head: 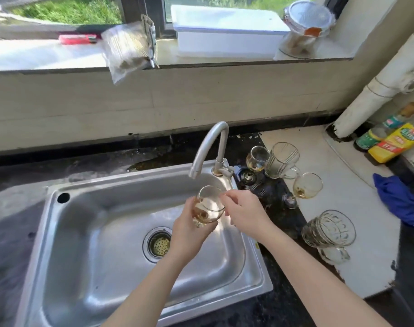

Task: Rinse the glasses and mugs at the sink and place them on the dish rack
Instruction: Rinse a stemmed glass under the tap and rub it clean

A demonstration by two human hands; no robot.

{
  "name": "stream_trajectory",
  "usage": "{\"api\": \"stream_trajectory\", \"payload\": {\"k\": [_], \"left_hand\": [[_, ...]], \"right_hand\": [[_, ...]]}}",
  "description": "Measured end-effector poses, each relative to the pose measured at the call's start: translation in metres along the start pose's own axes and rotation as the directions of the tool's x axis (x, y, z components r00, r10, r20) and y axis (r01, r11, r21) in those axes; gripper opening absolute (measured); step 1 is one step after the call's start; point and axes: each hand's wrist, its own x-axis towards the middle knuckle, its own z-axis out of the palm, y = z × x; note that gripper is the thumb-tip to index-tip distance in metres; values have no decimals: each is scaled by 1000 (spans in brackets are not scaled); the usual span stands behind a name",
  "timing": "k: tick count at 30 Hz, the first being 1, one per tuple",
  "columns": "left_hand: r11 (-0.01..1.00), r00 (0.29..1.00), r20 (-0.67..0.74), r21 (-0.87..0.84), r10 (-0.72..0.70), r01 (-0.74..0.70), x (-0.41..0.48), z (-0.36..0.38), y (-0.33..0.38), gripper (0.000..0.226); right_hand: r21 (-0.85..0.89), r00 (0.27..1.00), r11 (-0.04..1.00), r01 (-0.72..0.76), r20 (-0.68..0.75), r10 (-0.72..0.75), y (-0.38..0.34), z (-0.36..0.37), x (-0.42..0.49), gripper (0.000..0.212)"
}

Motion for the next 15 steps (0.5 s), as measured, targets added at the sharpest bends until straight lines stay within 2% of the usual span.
{"api": "stream_trajectory", "payload": {"k": [2,4,6,9,11,15], "left_hand": [[998,999,-1,-31,-54,54,1,-7,-10,49],[994,996,-12,-60,-93,92,2,-14,-19,47],[992,994,-19,-63,-109,107,3,-20,-26,47],[990,992,-19,-64,-125,123,7,-28,-30,46],[990,991,-17,-66,-129,128,12,-31,-32,48],[989,991,-18,-67,-130,129,23,-34,-31,52]], "right_hand": [[-30,999,1000,-9,-40,8,3,5,15,36],[-169,990,985,-33,-142,8,7,3,37,25],[-328,980,940,-96,-194,32,11,1,59,28],[-520,985,844,-130,-166,50,18,7,85,29],[-592,991,799,-102,-134,27,22,14,98,26],[-705,983,701,-108,-179,-29,23,17,117,20]]}}
